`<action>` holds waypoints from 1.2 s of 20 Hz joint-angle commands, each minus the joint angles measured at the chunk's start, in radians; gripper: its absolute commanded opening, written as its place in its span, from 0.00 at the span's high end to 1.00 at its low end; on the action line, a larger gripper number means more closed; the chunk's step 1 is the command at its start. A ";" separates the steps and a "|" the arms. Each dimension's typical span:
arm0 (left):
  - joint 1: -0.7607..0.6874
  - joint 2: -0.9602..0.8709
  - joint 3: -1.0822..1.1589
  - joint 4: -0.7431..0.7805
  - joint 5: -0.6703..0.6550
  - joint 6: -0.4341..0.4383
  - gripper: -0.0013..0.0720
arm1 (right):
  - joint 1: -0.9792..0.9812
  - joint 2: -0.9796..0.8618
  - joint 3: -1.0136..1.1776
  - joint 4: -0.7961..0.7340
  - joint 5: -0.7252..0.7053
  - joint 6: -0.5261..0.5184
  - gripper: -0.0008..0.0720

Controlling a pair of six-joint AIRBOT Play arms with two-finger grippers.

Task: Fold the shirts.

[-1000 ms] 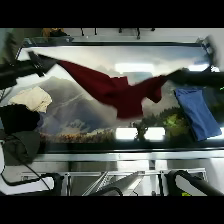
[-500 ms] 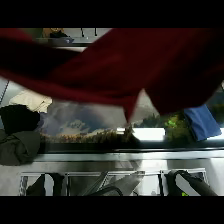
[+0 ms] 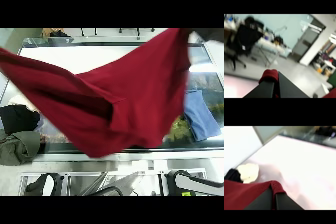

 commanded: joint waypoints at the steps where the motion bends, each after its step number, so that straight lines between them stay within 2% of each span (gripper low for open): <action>1: -0.357 -0.276 -0.078 0.206 0.246 0.045 0.97 | 0.084 -0.142 -0.137 -0.043 -0.024 -0.037 0.95; 2: -0.418 -0.372 -0.061 0.228 0.290 0.045 0.97 | 0.091 -0.184 -0.147 -0.049 -0.031 -0.037 0.95; 4: -0.470 -0.556 -0.002 0.228 0.277 0.029 0.97 | 0.090 -0.276 -0.150 -0.067 -0.027 -0.029 0.95; 7: -0.436 -0.765 0.101 0.228 0.120 0.015 0.97 | 0.091 -0.388 -0.151 -0.140 0.000 0.004 0.95; 10: -0.375 -0.875 0.179 0.229 0.004 0.025 0.96 | 0.088 -0.477 -0.151 -0.167 -0.016 0.013 0.95; 11: -0.354 -0.899 0.209 0.227 -0.039 0.024 0.93 | 0.085 -0.497 -0.150 -0.169 -0.041 0.014 0.82; 12: -0.332 -0.919 0.245 0.228 -0.092 0.023 0.31 | 0.076 -0.508 -0.150 -0.169 -0.058 0.018 0.60; 13: -0.309 -0.932 0.278 0.227 -0.145 0.006 0.06 | 0.060 -0.510 -0.150 -0.169 -0.059 0.022 0.57; 16: -0.223 -0.937 0.346 0.266 -0.322 -0.024 0.07 | -0.030 -0.487 -0.150 -0.191 -0.014 0.053 0.57; 18: -0.171 -0.937 0.345 0.359 -0.408 -0.087 0.07 | -0.105 -0.475 -0.150 -0.225 0.037 0.086 0.54; 19: -0.149 -0.935 0.320 0.406 -0.445 -0.104 0.07 | -0.136 -0.474 -0.150 -0.246 0.063 0.106 0.38; 20: -0.134 -0.935 0.282 0.430 -0.473 -0.107 0.07 | -0.165 -0.475 -0.151 -0.278 0.091 0.128 0.29; 22: -0.121 -0.935 0.172 0.428 -0.497 -0.106 0.07 | -0.201 -0.475 -0.154 -0.369 0.134 0.158 0.29; 24: -0.145 -0.935 0.051 0.426 -0.461 -0.085 0.07 | -0.212 -0.475 -0.181 -0.428 0.146 0.167 0.29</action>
